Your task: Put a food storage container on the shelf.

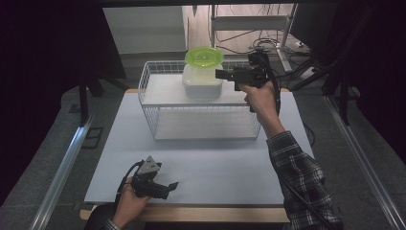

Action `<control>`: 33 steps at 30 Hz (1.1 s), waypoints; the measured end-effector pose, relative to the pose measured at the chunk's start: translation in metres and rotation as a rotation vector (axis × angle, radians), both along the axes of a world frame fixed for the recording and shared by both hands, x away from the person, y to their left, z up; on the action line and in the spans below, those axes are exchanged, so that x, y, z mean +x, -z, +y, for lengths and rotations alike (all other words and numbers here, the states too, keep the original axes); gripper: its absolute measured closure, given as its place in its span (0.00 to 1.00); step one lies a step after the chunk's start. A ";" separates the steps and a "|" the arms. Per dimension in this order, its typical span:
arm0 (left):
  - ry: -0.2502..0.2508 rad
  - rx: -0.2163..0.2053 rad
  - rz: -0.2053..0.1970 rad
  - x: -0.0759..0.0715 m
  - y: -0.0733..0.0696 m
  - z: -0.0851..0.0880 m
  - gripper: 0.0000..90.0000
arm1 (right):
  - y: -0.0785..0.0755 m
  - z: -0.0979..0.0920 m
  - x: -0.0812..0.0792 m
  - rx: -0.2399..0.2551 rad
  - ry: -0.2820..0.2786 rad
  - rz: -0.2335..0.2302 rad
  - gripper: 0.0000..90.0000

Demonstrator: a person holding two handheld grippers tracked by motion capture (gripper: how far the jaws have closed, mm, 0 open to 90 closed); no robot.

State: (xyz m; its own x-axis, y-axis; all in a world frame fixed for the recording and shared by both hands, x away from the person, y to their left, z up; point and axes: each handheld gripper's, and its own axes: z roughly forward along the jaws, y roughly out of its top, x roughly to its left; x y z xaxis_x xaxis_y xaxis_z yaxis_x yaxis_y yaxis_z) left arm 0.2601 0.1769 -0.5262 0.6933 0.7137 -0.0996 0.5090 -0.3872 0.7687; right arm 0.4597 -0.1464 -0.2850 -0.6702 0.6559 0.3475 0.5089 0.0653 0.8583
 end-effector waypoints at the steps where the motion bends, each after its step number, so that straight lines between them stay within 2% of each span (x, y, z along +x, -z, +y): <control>1: 0.000 0.000 0.000 0.000 0.000 0.000 0.03 | 0.001 0.000 -0.001 -0.005 -0.002 -0.005 0.11; 6: 0.001 -0.001 0.001 0.000 0.000 0.000 0.03 | 0.004 -0.002 -0.008 -0.024 -0.019 -0.028 0.11; 11: 0.002 -0.001 0.001 0.000 0.001 0.000 0.03 | 0.008 -0.001 -0.016 -0.063 -0.036 -0.056 0.09; 25: 0.001 -0.010 0.000 0.000 0.001 0.000 0.03 | 0.017 0.003 -0.032 -0.113 -0.071 -0.102 0.08; 33: 0.001 -0.019 -0.001 0.000 0.000 0.001 0.02 | 0.023 -0.001 -0.039 -0.113 -0.078 -0.107 0.07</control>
State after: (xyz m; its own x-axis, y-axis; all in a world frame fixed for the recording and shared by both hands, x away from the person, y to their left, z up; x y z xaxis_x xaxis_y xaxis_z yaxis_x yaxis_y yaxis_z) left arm 0.2604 0.1775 -0.5267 0.6942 0.7110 -0.1122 0.5077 -0.3731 0.7766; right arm 0.4210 -0.1475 -0.3079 -0.7499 0.6310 0.1985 0.4049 0.2005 0.8921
